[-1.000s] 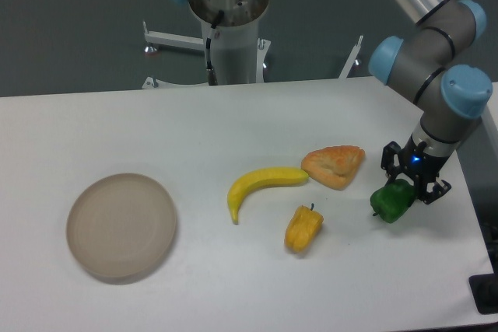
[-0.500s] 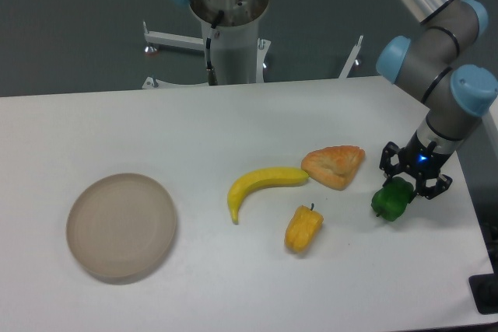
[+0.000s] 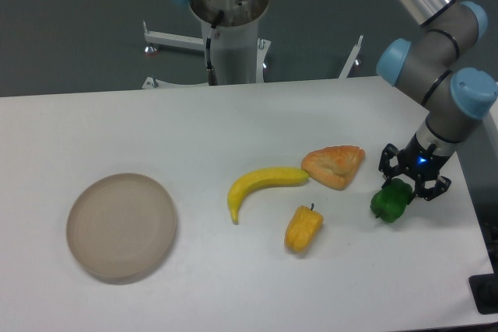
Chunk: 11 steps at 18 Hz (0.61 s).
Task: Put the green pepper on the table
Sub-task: 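Lower the green pepper onto the table beside the bread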
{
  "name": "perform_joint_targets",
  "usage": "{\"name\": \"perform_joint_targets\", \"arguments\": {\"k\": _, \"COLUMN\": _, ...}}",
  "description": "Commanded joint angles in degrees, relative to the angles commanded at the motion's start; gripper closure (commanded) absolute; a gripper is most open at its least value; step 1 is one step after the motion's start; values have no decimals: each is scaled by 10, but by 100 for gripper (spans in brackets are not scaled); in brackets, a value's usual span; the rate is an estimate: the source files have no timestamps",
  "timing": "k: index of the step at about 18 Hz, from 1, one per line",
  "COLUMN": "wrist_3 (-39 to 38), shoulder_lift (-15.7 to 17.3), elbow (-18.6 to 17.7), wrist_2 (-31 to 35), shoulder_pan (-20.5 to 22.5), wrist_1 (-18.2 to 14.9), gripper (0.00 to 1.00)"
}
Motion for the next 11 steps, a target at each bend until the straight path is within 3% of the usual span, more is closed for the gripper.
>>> {"name": "perform_joint_targets", "arguments": {"k": 3, "wrist_3": 0, "shoulder_lift": 0, "elbow": 1, "wrist_2": 2, "shoulder_pan": 0, "wrist_1": 0, "gripper": 58}}
{"name": "perform_joint_targets", "arguments": {"k": 7, "wrist_3": 0, "shoulder_lift": 0, "elbow": 3, "wrist_2": 3, "shoulder_pan": 0, "wrist_1": -1, "gripper": 32}}
{"name": "perform_joint_targets", "arguments": {"k": 11, "wrist_3": 0, "shoulder_lift": 0, "elbow": 5, "wrist_2": 3, "shoulder_pan": 0, "wrist_1": -1, "gripper": 16}}
